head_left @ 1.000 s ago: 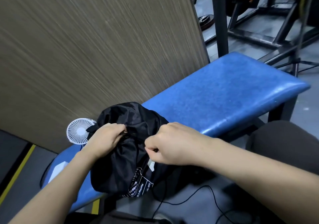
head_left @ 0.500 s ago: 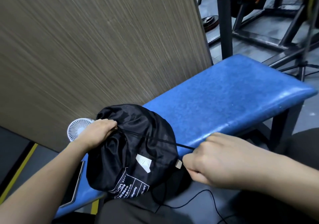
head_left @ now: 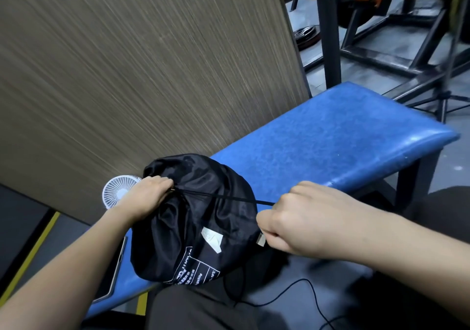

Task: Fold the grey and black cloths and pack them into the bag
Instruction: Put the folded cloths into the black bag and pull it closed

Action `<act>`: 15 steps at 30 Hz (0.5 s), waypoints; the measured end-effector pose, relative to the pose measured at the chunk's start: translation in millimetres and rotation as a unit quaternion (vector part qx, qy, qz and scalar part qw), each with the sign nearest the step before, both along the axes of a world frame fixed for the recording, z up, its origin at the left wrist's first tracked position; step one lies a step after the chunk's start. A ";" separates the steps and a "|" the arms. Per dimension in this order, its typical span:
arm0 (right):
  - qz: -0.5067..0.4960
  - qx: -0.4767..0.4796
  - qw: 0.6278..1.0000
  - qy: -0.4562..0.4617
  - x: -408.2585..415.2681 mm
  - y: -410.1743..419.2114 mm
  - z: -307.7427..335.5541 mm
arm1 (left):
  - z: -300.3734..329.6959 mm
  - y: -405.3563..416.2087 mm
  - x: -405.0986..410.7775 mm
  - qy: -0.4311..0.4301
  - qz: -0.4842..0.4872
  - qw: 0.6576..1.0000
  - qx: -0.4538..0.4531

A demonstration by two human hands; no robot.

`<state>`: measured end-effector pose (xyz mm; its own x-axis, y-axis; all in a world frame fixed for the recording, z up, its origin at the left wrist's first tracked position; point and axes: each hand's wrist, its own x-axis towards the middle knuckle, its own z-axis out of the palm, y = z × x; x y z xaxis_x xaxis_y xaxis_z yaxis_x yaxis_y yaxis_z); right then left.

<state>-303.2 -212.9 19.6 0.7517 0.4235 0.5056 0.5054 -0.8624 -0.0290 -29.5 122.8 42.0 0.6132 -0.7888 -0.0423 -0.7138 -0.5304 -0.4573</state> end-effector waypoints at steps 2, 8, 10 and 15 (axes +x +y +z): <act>0.006 -0.005 1.000 0.005 -1.4 3.6 5.2 | 1.8 2.7 -1.5 0.009 0.016 1.000 -0.004; 0.018 -0.005 0.999 0.050 -4.5 11.6 25.6 | 11.1 -2.5 -10.3 0.013 0.027 1.000 -0.002; 0.032 -0.015 0.998 0.051 0.2 17.3 32.0 | 14.2 -5.9 -14.7 0.010 0.024 1.000 -0.002; 0.034 -0.030 0.997 0.055 7.8 30.9 48.6 | 20.9 -11.1 -21.7 0.020 0.032 0.999 -0.009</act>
